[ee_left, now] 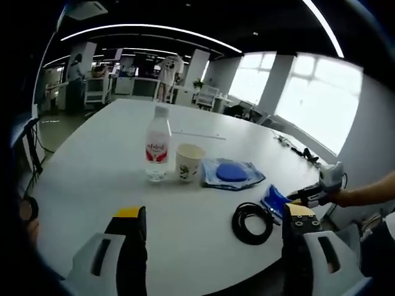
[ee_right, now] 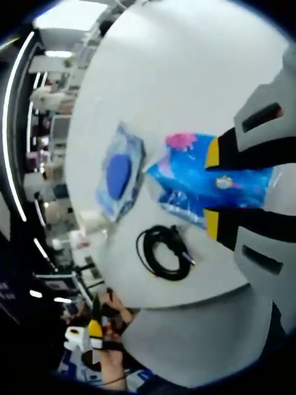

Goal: Arrange the tabletop items into an orderly group along one side of the table until the central work area is clear of visible clutter.

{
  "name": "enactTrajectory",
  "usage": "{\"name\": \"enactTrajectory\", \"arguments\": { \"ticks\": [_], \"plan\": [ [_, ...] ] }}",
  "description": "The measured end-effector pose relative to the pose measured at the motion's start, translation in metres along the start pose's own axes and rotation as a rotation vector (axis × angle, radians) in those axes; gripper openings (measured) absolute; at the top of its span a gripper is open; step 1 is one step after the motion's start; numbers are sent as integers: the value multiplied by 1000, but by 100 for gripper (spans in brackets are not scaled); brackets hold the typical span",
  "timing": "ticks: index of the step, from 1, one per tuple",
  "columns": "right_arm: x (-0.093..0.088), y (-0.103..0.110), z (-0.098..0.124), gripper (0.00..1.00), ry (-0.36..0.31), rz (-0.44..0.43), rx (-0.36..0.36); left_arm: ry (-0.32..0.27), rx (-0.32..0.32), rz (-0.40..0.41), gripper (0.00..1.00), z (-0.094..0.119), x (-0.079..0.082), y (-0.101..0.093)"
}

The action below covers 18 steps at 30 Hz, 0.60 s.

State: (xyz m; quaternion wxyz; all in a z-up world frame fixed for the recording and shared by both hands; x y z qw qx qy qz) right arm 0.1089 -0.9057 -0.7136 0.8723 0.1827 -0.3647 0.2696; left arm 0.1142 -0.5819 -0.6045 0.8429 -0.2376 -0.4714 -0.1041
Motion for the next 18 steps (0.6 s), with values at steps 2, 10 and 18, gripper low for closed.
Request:
{"name": "enactTrajectory", "arguments": {
  "ticks": [2, 10, 18],
  "plan": [
    [-3, -1, 0, 6, 27, 40, -5, 5, 1, 1, 91, 1, -1, 1],
    [-2, -5, 1, 0, 26, 56, -10, 12, 4, 7, 90, 2, -5, 3],
    [-1, -6, 1, 0, 23, 16, 9, 19, 1, 7, 90, 2, -7, 3]
  ]
}}
Point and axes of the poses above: the point that each gripper's makers call its tool centre point, and the gripper's own axes: z roughly backward along the fingers, y roughly to its left, x roughly out of its top, the point moved 2 cm from there along z, roughly backward along the fingers, and after that the axes turned 2 degrees about x, right-handed, at the moved point
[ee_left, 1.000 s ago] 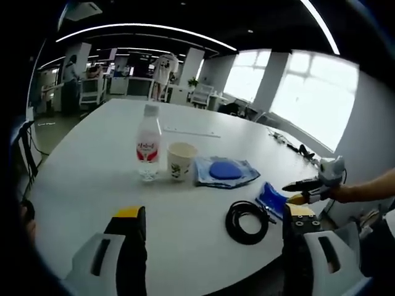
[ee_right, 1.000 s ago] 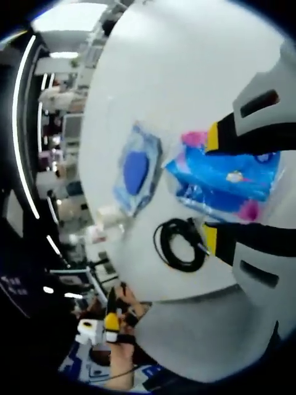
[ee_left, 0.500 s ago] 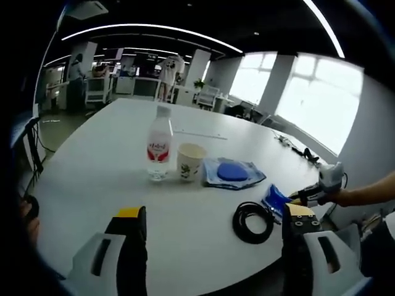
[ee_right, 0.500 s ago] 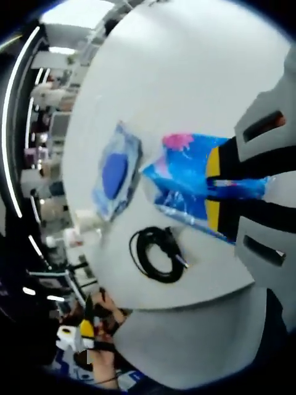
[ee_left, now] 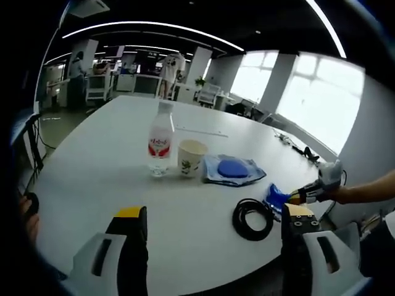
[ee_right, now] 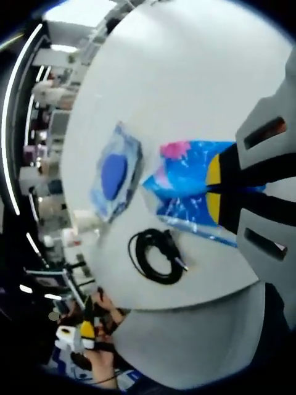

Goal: Arrange the tabletop items into an orderly group along one side of the table until the central work area is clear of visible clutter.

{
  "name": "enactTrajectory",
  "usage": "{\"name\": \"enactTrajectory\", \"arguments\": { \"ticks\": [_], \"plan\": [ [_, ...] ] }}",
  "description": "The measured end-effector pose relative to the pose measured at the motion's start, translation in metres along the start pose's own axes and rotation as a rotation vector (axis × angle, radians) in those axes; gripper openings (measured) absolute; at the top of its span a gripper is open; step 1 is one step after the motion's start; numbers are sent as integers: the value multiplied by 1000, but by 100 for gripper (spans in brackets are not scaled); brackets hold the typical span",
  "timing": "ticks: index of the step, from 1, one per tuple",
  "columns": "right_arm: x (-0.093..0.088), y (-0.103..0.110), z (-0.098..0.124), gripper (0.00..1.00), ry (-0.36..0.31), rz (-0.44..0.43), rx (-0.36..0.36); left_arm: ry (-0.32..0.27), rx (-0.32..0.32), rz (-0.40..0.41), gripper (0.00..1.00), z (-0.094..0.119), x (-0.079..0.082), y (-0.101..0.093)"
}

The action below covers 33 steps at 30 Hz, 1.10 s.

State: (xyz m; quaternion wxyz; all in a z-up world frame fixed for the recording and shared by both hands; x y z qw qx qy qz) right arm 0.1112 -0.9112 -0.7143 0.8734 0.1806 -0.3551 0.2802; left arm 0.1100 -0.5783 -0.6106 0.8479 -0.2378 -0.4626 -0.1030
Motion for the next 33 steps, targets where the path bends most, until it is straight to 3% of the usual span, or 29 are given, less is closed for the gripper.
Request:
{"name": "enactTrajectory", "arguments": {
  "ticks": [28, 33],
  "plan": [
    [21, -13, 21, 0, -31, 126, 37, 34, -59, -43, 92, -2, -3, -11],
    [27, -22, 30, 0, -61, 80, 37, 32, -72, -40, 92, -2, -3, -15]
  ]
}}
Point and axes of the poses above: the point that each gripper's makers call its tool centre point, and the gripper's own axes: z roughly backward along the fingers, y roughly to its left, x roughly out of its top, the point moved 2 cm from there along z, roughly backward along the fingers, and after that the axes turned 2 degrees about x, right-handed, at the moved point
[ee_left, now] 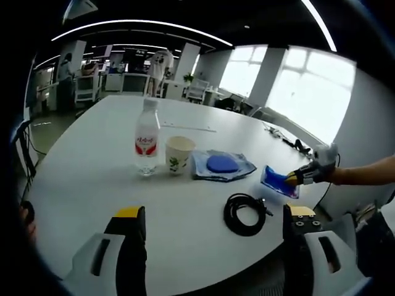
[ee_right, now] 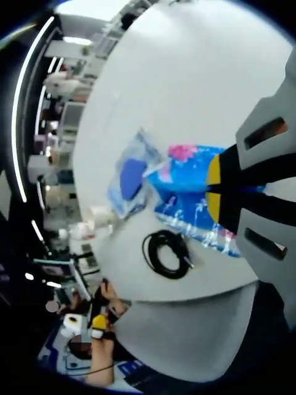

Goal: Arrange the tabletop items into an orderly group along one side of the table until the central work area is clear of visible clutter.

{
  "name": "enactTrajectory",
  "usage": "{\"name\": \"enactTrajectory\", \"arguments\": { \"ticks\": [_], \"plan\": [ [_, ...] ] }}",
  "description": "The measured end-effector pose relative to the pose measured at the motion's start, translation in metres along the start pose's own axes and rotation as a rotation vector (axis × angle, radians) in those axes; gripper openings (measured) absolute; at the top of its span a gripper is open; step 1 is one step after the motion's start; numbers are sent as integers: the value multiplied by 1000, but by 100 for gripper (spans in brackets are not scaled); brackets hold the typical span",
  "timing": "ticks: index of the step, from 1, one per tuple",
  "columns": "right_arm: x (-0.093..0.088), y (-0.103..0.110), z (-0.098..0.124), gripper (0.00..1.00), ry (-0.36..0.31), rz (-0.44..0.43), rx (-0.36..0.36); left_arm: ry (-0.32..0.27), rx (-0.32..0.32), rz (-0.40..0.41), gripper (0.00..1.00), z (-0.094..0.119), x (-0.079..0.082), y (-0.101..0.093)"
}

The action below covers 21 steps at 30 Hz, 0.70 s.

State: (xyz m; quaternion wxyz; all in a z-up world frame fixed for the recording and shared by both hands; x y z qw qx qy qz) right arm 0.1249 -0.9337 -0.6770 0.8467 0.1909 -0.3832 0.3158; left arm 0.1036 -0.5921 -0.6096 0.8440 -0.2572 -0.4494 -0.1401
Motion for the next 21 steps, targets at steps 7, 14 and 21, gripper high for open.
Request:
{"name": "enactTrajectory", "arguments": {
  "ticks": [7, 14, 21],
  "plan": [
    [1, -9, 5, 0, 16, 75, 13, 9, -22, 1, 92, -2, -3, -6],
    [3, -20, 10, 0, 27, 100, 12, 10, -27, 9, 91, -2, -4, -9],
    [2, -29, 14, 0, 74, 202, 31, 12, -29, 20, 91, -3, -6, -10]
  ]
}}
Point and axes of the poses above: the point that each gripper's makers call its tool centre point, and the gripper's own axes: z roughly backward along the fingers, y roughly to its left, x roughly out of its top, the point moved 2 cm from there along z, roughly backward along the fingers, and after that the axes turned 2 degrees about x, right-handed, at the moved point
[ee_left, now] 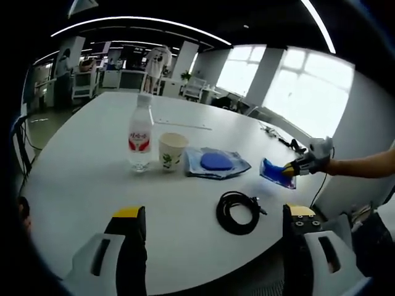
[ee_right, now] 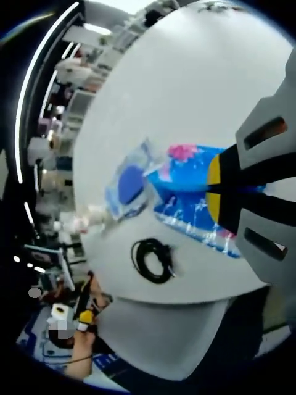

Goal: Arrange the tabletop items into an orderly group along one side of the table until the central work area is clear of visible clutter.

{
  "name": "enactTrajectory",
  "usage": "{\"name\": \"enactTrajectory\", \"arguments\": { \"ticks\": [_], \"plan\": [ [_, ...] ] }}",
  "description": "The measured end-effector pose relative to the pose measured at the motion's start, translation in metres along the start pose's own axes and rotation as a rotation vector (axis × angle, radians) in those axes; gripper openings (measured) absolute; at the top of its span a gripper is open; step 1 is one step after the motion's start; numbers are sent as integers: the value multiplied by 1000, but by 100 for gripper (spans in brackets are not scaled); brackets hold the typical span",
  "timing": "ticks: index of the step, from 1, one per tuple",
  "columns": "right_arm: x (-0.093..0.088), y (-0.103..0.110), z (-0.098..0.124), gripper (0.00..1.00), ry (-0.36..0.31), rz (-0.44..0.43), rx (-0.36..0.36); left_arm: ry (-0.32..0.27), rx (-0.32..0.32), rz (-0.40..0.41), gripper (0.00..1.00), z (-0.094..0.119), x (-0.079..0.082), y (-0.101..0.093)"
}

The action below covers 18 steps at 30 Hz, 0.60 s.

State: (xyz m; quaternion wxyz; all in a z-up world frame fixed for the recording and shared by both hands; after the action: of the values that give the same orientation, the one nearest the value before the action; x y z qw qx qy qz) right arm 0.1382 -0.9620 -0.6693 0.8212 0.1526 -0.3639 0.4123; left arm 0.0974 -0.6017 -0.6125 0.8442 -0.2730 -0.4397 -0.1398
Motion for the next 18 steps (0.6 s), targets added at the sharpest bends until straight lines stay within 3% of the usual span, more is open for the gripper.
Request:
{"name": "enactTrajectory", "arguments": {
  "ticks": [6, 10, 18],
  "plan": [
    [-6, -17, 3, 0, 42, 119, 19, 2, -2, 17, 91, -5, -2, -5],
    [-2, -23, 6, 0, 41, 144, 20, 5, -5, 20, 91, -7, -3, -7],
    [-1, -21, 7, 0, 53, 237, 39, 3, -2, 41, 91, -7, -4, -9]
  ]
}}
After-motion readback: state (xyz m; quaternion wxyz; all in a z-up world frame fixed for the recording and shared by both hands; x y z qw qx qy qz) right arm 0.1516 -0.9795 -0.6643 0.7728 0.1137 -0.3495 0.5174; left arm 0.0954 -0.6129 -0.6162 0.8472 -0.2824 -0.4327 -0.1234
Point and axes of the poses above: the point that each gripper's makers call its tool centre point, and the gripper's own axes: z roughly backward along the fingers, y roughly to its left, x roughly out of its top, the point moved 2 cm from there along z, roughly backward along the fingers, and after that the axes turned 2 degrees about x, right-handed, at the moved point
